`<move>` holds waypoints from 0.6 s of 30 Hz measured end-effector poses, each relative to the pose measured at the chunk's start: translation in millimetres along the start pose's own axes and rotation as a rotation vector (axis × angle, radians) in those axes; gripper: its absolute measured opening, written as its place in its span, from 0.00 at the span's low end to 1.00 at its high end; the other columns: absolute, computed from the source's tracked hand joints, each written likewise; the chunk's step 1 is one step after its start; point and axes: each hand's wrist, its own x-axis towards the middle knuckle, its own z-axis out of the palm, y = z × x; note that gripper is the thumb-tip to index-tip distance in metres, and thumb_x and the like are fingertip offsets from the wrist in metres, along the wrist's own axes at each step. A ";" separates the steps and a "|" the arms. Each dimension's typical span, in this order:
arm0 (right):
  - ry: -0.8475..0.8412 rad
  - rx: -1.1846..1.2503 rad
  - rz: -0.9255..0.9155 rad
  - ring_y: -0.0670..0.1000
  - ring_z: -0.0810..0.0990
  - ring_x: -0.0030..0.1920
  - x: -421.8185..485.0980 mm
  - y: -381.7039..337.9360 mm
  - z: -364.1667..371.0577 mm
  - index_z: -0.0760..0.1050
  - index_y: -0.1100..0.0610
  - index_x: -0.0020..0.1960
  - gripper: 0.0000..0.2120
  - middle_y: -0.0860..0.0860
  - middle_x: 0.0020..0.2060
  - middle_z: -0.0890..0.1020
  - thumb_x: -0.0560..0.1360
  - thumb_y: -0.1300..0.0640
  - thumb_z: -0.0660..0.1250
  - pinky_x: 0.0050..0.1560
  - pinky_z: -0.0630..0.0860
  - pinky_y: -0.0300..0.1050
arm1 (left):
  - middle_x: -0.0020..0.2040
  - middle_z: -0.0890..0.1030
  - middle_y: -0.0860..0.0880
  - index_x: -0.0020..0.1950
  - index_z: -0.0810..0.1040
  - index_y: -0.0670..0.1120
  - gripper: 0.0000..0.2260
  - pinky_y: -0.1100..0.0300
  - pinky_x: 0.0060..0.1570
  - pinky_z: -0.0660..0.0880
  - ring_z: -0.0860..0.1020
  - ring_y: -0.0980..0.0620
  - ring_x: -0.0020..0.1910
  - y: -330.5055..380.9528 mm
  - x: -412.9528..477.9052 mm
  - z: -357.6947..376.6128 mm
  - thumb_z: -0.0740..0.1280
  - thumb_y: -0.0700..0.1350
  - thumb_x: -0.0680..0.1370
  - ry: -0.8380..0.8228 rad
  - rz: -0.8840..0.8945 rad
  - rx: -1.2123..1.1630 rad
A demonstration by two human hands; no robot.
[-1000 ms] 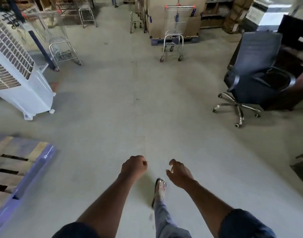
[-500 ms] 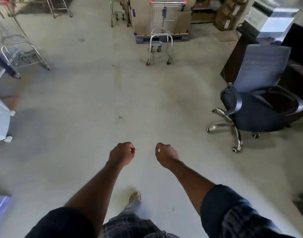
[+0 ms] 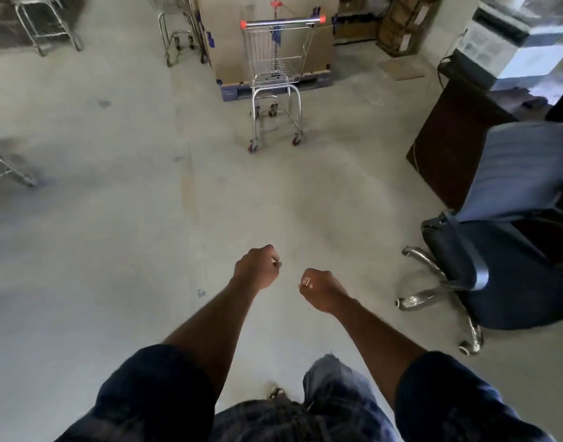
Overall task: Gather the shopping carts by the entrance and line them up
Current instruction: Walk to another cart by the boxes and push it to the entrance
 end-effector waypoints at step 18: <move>0.118 -0.016 -0.058 0.57 0.82 0.55 569.3 -85.8 -343.0 0.78 0.52 0.56 0.13 0.55 0.55 0.83 0.74 0.50 0.66 0.54 0.79 0.47 | 0.59 0.81 0.53 0.58 0.78 0.55 0.12 0.56 0.55 0.74 0.78 0.50 0.59 105.9 556.4 -152.9 0.63 0.55 0.77 -0.056 -0.046 -0.044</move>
